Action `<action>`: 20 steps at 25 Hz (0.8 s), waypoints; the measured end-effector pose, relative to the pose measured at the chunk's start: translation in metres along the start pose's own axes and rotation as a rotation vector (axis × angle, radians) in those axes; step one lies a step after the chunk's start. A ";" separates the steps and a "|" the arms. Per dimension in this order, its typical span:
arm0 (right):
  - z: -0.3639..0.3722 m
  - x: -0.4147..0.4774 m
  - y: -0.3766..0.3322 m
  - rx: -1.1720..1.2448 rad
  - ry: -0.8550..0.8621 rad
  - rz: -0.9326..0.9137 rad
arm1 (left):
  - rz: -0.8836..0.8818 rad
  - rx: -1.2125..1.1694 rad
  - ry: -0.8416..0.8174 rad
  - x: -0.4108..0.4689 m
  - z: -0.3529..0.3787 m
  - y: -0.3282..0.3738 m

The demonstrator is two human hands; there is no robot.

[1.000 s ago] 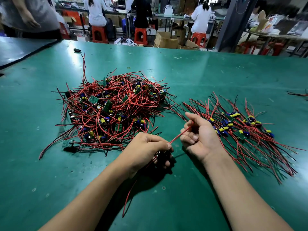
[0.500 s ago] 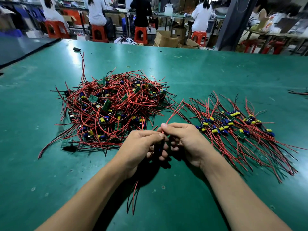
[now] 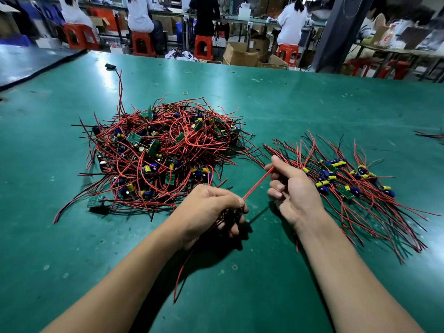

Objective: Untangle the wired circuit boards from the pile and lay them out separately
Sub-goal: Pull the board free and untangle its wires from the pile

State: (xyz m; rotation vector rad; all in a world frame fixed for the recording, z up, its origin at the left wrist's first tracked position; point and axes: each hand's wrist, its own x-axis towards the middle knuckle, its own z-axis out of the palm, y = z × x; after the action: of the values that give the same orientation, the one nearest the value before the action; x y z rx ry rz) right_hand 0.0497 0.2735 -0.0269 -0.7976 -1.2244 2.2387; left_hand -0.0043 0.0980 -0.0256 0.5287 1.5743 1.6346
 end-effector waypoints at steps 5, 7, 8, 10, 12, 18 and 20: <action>0.001 0.000 -0.002 0.149 -0.030 0.066 | -0.014 0.008 -0.011 -0.001 -0.001 -0.001; 0.000 -0.001 0.000 0.001 -0.019 0.009 | -0.012 -0.013 0.029 -0.001 0.002 -0.003; 0.000 -0.002 0.001 -0.101 -0.024 -0.009 | -0.004 -0.038 0.061 -0.001 0.004 -0.004; 0.002 -0.007 0.004 -0.291 -0.084 -0.011 | 0.012 -0.127 0.134 0.000 0.006 -0.004; 0.005 -0.016 0.010 -0.511 -0.184 -0.033 | 0.019 -0.229 0.188 0.002 0.007 -0.002; 0.017 -0.032 0.017 -0.898 -0.211 -0.203 | -0.033 -0.294 0.211 0.003 0.005 -0.001; 0.016 -0.031 0.017 -1.002 -0.161 -0.290 | -0.030 -0.310 0.195 0.003 0.006 -0.002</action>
State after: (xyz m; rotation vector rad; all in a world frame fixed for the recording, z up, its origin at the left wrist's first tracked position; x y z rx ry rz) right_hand 0.0592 0.2353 -0.0262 -0.6858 -2.4043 1.3895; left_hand -0.0009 0.1038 -0.0276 0.1855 1.4174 1.9089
